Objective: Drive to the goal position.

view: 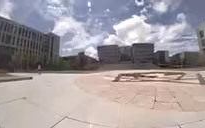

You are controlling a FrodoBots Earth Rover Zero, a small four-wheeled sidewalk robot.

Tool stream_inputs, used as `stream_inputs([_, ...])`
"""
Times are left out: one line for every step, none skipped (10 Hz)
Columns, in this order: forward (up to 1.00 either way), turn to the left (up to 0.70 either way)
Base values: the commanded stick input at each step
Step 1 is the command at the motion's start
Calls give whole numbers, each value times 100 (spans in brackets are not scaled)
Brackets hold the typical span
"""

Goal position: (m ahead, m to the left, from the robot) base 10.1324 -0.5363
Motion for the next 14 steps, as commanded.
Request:
stream_inputs([70,0])
stream_inputs([70,0])
stream_inputs([70,0])
stream_inputs([70,0])
stream_inputs([70,0])
stream_inputs([70,0])
stream_inputs([70,0])
stream_inputs([70,0])
stream_inputs([70,0])
stream_inputs([70,0])
stream_inputs([70,0])
stream_inputs([70,0])
stream_inputs([70,0])
stream_inputs([70,0])
